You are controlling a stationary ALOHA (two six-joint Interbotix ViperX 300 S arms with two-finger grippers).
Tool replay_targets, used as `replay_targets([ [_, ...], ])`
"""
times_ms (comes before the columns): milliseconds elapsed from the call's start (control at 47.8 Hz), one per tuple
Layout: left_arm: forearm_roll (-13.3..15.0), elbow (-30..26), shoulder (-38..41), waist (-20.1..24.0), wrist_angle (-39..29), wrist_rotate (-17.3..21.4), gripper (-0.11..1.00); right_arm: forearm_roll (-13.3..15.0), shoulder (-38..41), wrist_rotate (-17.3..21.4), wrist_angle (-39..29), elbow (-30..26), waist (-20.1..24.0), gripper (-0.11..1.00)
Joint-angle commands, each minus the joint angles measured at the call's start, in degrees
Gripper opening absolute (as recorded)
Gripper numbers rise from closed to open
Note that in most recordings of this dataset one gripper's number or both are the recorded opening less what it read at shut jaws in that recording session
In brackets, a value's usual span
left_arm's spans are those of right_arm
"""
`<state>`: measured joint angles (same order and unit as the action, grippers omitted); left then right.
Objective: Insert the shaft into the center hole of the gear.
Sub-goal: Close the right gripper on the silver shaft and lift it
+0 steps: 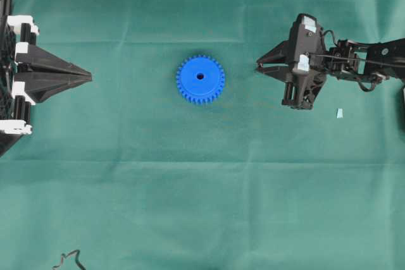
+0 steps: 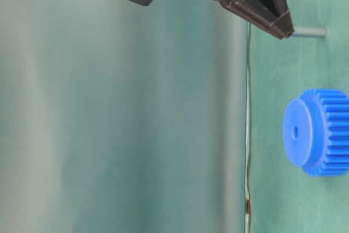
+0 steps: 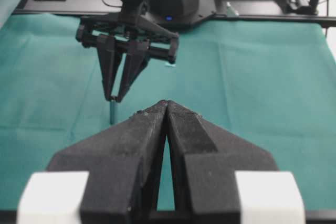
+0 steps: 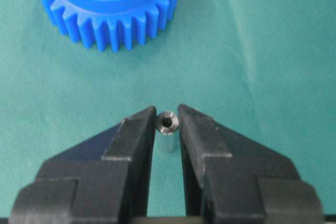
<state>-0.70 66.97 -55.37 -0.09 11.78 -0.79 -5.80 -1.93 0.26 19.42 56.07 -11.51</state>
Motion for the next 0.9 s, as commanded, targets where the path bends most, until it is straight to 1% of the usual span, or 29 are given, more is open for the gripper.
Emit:
replay_targets([
  [0, -0.1, -1.5, 0.4, 0.0, 0.3, 0.1, 0.00, -0.1, -2.9, -0.1, -1.9, -1.8, -0.3, 0.16],
  [314, -0.1, -1.5, 0.4, 0.0, 0.2, 0.1, 0.00, -0.1, -10.3, 0.0, -16.6, -6.7, -0.3, 0.16],
  [418, -0.1, -1.4, 0.4, 0.0, 0.2, 0.1, 0.00, -0.1, -11.7, 0.1, -19.3, -7.4, -0.3, 0.16],
  [878, -0.1, -1.4, 0.5, 0.0, 0.1, 0.1, 0.00, -0.1, -12.0, 0.1, -19.9, -7.5, -0.3, 0.16],
])
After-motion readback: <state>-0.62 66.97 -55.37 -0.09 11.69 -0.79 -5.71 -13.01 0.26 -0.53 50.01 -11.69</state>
